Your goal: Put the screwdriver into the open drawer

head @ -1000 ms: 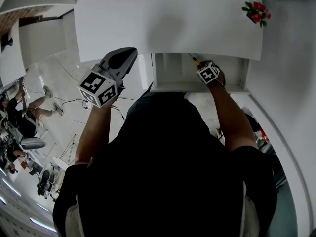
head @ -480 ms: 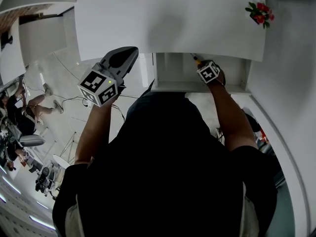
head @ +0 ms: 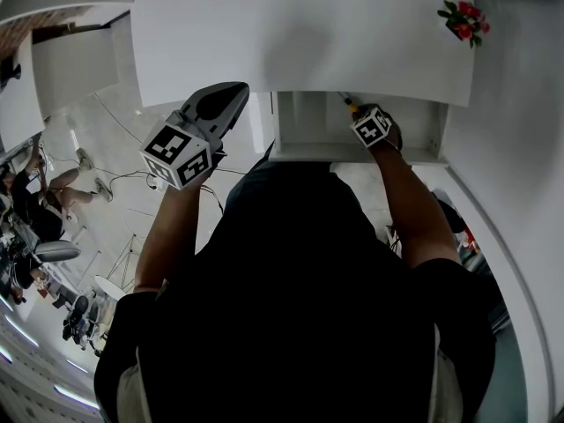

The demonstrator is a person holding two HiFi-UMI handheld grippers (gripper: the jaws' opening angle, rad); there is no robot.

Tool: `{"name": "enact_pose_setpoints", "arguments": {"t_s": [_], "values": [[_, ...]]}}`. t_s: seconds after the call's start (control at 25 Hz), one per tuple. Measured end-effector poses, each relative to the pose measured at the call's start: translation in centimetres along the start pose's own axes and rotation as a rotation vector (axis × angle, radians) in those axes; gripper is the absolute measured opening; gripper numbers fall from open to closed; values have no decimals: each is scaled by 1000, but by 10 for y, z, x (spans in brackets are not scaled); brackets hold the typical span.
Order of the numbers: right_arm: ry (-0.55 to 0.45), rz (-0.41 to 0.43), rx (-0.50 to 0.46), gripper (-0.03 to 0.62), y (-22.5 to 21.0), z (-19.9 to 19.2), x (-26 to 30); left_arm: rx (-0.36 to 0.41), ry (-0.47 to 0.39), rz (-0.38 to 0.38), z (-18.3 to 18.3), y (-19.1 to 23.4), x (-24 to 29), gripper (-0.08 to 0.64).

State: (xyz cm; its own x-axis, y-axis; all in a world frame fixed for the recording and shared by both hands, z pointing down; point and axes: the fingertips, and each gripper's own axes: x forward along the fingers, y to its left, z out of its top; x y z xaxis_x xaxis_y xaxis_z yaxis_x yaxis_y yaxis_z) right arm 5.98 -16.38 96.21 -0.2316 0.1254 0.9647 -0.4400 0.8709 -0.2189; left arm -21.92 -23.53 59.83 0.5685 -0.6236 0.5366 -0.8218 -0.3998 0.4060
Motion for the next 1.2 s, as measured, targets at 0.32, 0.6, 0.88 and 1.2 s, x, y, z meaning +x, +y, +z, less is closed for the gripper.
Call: {"name": "enact_pose_setpoints", "arguments": {"t_s": [0.32,0.6,0.88,1.2], "values": [[3,-2,3,86,0,-1,1,6,-4,8,1,1,-5,15],[-10,1,21,98,-1,0,-1,1,-3,-22,0,-14,-3,15],[-15,-8,43,123,-4,-3,-7,11,-10,-16,1,-20,-8,15],[-81,-34,74,123,-9,-4,-33,33,-29,-29,7,-40,-13,15]]}}
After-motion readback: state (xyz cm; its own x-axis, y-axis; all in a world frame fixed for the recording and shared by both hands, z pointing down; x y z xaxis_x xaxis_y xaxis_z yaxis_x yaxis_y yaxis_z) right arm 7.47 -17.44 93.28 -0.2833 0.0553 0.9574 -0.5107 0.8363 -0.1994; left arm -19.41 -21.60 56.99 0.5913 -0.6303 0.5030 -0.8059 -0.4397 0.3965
